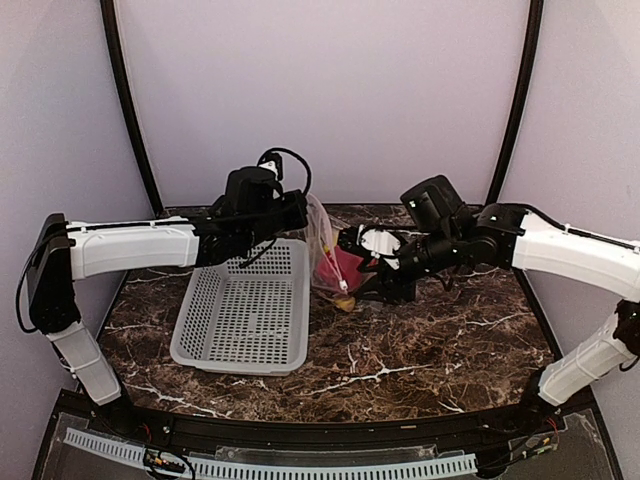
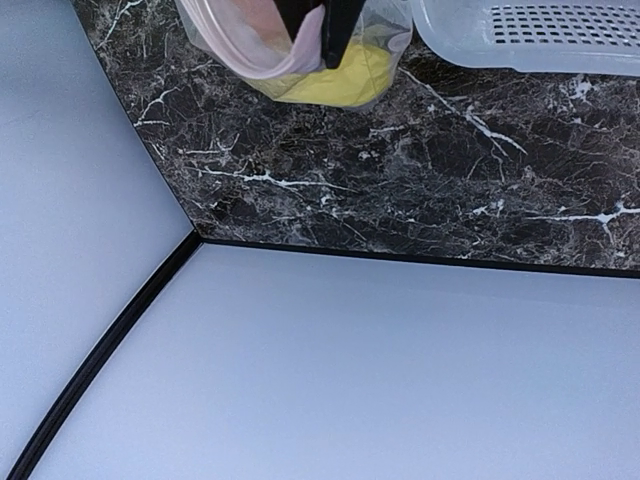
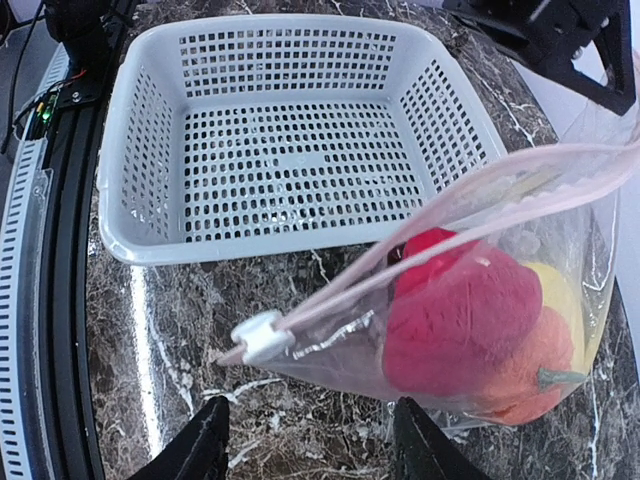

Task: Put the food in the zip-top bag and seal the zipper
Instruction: Pass from the left arm to the right

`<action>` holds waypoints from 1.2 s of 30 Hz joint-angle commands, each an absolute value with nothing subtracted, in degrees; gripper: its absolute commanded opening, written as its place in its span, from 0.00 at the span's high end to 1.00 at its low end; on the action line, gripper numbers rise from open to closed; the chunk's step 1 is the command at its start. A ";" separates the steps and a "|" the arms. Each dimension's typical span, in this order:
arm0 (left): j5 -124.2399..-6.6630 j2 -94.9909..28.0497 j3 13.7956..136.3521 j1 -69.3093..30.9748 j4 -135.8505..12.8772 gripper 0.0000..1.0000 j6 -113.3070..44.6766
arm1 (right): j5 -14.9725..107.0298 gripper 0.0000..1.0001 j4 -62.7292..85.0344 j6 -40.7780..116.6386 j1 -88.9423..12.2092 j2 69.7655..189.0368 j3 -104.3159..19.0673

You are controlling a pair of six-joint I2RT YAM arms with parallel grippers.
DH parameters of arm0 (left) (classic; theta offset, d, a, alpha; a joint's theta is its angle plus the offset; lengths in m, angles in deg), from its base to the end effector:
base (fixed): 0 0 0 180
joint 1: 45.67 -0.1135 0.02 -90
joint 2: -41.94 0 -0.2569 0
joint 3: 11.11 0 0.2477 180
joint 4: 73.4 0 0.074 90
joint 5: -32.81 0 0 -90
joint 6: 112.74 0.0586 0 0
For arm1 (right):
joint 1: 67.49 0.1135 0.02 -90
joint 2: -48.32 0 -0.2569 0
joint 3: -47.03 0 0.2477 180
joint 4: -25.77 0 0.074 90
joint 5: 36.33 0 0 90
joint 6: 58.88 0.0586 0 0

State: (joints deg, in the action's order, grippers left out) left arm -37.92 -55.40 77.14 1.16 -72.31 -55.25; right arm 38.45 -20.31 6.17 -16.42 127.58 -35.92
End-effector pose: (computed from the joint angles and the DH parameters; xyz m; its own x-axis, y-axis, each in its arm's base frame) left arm 0.3047 -0.2965 0.3063 -0.3525 -0.3657 -0.8614 0.3282 0.8137 -0.4798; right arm 0.1864 0.2553 0.2938 -0.0161 -0.6676 -0.7443 -0.9697 0.1918 -0.1511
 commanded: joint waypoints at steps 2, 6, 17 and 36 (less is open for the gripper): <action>-34.24 -51.62 76.34 1.26 -72.38 0.99 -57.10 | 43.34 0.43 -17.38 8.69 -12.61 130.03 -38.08; -33.53 -51.16 76.01 1.27 -72.02 0.99 -57.84 | 47.14 0.41 -16.64 8.49 -9.73 131.43 -37.89; -31.96 -48.06 72.78 1.27 -72.19 0.99 -58.08 | 67.70 0.89 -12.02 11.40 -9.15 133.09 -38.89; -51.22 -45.41 69.27 1.22 -81.97 0.74 -40.82 | 33.36 1.00 -32.89 -11.32 -28.20 123.54 -50.51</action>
